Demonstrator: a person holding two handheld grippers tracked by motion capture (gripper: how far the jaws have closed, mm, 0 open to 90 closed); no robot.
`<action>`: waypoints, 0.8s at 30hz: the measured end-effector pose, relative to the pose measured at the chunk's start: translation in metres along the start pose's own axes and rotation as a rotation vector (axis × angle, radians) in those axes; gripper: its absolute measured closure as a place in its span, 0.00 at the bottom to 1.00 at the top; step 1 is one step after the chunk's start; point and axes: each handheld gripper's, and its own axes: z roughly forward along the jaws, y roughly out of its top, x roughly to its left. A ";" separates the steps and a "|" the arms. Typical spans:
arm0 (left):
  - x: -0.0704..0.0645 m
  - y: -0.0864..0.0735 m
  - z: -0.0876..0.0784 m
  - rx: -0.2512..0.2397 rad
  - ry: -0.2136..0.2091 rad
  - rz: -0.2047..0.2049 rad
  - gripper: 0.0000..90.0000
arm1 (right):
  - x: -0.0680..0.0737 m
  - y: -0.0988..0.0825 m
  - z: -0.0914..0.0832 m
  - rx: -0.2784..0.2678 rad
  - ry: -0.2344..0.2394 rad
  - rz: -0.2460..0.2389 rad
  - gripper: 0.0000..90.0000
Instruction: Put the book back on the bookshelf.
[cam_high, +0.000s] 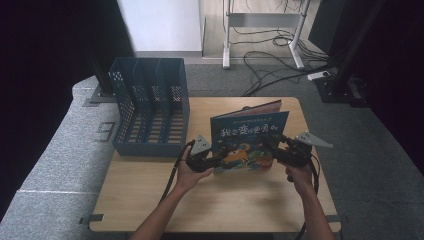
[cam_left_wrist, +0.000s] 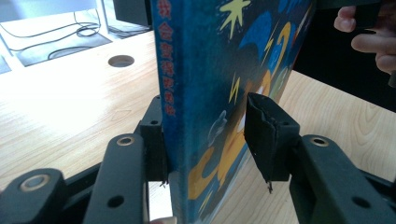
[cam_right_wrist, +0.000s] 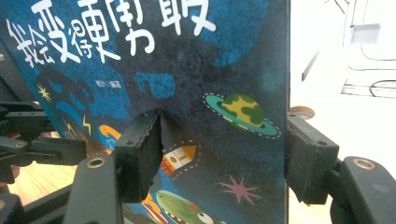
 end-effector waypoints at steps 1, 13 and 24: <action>0.001 0.000 -0.001 0.001 0.001 -0.003 0.60 | 0.000 0.001 0.001 0.002 0.002 0.000 0.39; 0.006 -0.017 -0.027 -0.052 -0.010 -0.010 0.67 | 0.013 0.002 0.018 0.014 0.045 -0.033 0.38; 0.005 -0.022 -0.033 -0.070 -0.069 -0.001 0.71 | 0.014 0.001 0.020 0.026 0.066 -0.057 0.35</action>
